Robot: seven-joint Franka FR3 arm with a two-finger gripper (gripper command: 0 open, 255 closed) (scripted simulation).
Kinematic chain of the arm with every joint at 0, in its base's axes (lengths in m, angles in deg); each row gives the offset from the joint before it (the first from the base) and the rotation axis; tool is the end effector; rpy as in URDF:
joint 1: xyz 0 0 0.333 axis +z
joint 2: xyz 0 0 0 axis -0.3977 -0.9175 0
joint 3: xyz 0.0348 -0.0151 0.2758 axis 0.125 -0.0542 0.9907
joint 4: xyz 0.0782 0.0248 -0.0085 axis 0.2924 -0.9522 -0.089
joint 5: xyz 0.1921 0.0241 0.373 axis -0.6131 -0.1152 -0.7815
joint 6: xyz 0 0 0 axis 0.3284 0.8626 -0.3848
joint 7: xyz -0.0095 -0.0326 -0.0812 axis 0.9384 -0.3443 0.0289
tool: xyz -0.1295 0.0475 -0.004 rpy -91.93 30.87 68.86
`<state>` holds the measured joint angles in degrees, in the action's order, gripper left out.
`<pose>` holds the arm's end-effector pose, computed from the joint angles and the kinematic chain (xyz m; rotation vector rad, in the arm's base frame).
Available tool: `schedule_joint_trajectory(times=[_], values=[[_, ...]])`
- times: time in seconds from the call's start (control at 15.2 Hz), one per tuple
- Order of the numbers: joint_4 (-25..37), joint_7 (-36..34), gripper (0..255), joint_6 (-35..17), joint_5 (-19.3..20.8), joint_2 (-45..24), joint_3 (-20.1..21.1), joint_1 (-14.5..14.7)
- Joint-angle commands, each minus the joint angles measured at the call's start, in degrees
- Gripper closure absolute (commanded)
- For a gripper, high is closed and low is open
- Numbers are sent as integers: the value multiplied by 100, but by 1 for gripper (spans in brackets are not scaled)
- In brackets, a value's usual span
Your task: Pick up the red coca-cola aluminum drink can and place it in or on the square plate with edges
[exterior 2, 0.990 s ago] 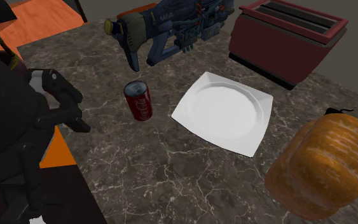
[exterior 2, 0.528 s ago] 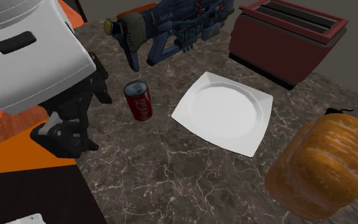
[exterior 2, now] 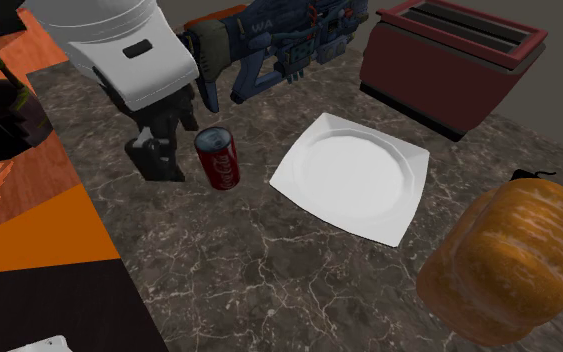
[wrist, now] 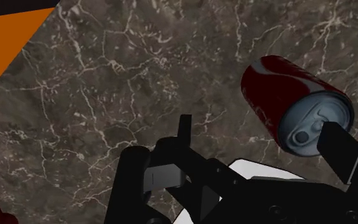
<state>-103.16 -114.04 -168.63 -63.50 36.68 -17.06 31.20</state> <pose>0.3832 0.2646 0.4291 -3.0192 0.2415 -0.0326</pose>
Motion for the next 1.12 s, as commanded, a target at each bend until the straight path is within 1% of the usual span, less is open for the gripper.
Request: schedule_joint_trajectory(times=[0.0, 0.2, 0.26, 0.73, 1.06], values=[[148, -258, 0, -268, -7, -342, 252, 4], [388, -680, 0, -629, 68, -842, 632, 4], [419, -731, 0, -669, 85, -903, 673, 5], [85, -789, 0, -1299, 120, -1203, 837, 1], [85, -789, 0, -1299, 120, -1203, 837, 1]])
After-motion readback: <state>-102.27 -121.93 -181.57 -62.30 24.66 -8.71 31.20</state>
